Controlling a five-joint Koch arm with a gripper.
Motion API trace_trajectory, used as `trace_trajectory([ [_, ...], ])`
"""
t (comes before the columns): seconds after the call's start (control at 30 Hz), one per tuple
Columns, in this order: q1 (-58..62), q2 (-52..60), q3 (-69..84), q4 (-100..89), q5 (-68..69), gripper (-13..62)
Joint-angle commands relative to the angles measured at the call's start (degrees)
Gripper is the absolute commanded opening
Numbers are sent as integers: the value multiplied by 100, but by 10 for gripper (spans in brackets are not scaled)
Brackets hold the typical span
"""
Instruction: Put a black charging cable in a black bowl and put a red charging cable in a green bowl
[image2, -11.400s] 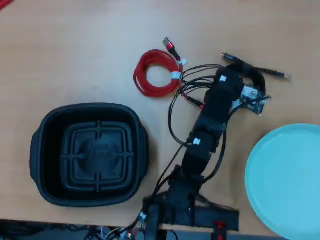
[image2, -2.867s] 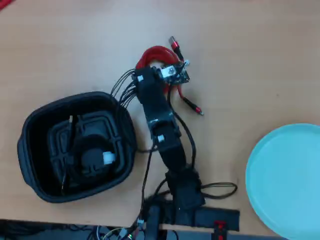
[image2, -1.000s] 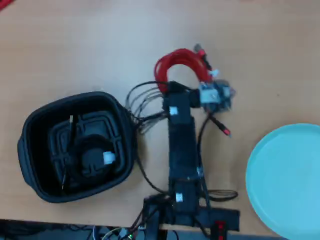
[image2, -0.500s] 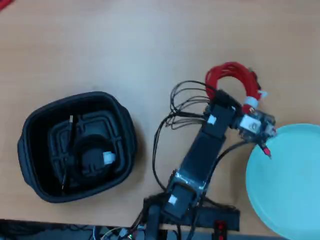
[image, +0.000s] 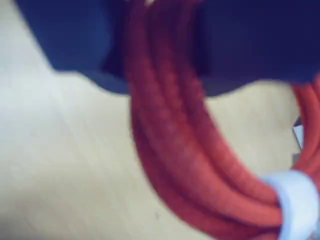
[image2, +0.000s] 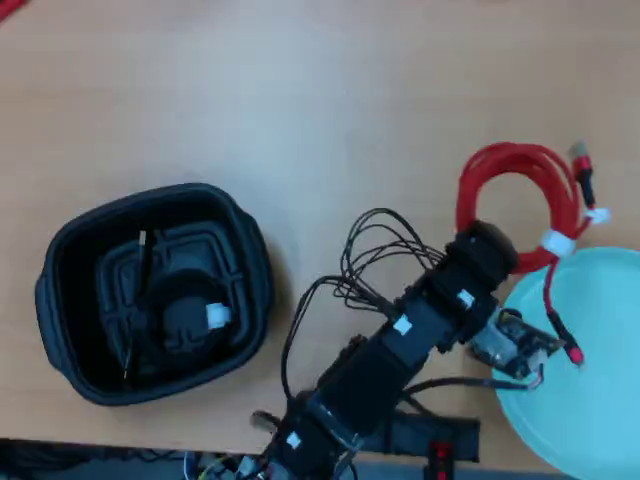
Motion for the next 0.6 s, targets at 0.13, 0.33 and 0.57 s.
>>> trace_trajectory([
  [0.13, 888, 158, 53, -1371, -272, -78],
  [0.33, 1679, 123, 791, -2813, -281, -78],
  [0.57, 2188, -378, 1099, -3885, -378, -78],
])
